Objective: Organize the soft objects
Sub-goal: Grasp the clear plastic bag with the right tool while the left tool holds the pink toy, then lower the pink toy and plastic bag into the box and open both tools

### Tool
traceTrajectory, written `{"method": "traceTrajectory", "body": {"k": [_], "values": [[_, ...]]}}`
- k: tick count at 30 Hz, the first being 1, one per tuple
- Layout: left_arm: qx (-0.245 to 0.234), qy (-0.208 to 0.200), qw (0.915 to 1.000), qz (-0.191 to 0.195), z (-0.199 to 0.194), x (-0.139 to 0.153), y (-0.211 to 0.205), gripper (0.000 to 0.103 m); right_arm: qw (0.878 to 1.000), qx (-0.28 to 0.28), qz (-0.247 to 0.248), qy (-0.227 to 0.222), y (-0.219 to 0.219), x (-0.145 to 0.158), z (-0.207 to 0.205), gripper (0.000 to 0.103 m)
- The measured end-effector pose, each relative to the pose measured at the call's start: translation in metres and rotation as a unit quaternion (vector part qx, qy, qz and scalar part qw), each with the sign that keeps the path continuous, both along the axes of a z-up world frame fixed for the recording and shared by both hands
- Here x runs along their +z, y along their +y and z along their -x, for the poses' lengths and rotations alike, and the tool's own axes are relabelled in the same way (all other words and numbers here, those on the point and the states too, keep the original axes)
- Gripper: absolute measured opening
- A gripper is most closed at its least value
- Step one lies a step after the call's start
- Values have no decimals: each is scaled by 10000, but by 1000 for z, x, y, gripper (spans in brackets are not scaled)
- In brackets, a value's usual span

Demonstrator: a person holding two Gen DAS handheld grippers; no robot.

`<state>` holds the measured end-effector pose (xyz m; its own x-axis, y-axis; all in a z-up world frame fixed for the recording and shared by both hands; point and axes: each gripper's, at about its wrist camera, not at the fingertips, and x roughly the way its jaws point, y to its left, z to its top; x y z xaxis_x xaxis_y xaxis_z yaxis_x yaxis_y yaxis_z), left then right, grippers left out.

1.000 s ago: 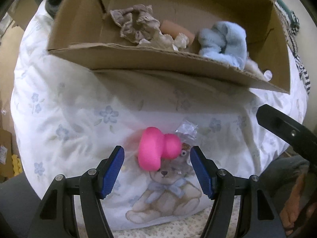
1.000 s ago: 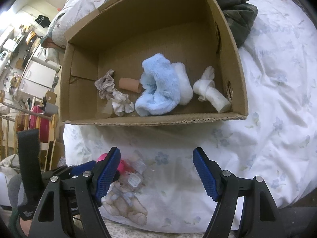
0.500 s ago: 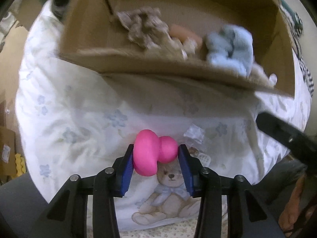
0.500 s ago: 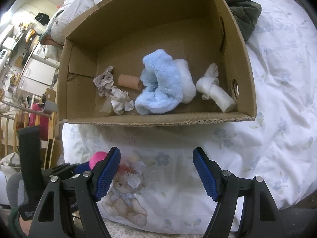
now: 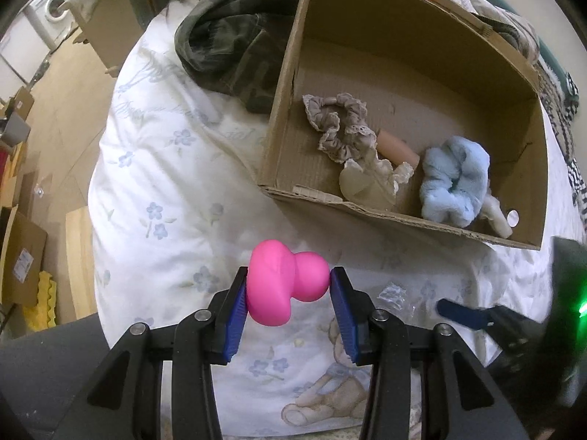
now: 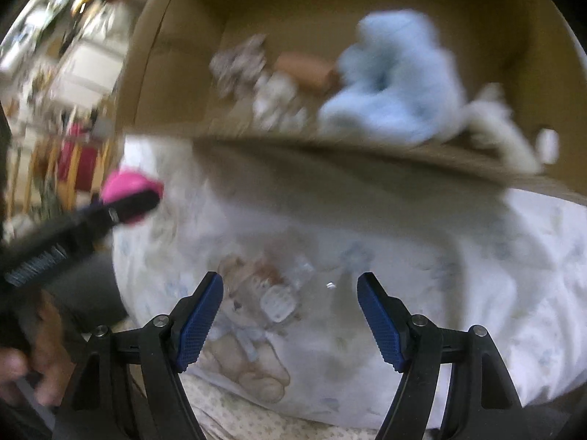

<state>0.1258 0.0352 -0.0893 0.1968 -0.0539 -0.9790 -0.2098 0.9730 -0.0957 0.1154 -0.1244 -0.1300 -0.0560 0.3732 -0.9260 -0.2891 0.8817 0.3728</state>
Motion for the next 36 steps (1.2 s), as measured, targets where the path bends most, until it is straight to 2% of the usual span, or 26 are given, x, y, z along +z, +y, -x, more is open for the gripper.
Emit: {"method": "traceTrajectory", "body": {"k": [6,10,12,13,16,17,27,36], "values": [[23,14,10000,34,2,1,7,40,9945,799,657,-187,34,-21,17,80],[62,52,10000,5,-1,-3,3,40,9917,986,753,-332,38,-20,24,80],[61,60,10000,-35,-1,-4,1,40,9916,1017,703,-375,40,-19,26,62],[60,74,9999,-101,-2,-6,0,40,9907,1071,731,-420,41,-19,27,49],[131,133,9997,-136,-3,-12,3,40,9905,1087,696,-480,39,-15,28,31],[154,137,9997,-124,-3,-13,4,40,9907,1075,672,-499,38,-13,27,28],[128,-113,9994,-289,13,5,5,40,9957,532,176,-738,6,19,26,28],[-326,-673,9955,-588,29,39,-16,40,9948,-1,-279,-981,-25,62,28,28]]}}
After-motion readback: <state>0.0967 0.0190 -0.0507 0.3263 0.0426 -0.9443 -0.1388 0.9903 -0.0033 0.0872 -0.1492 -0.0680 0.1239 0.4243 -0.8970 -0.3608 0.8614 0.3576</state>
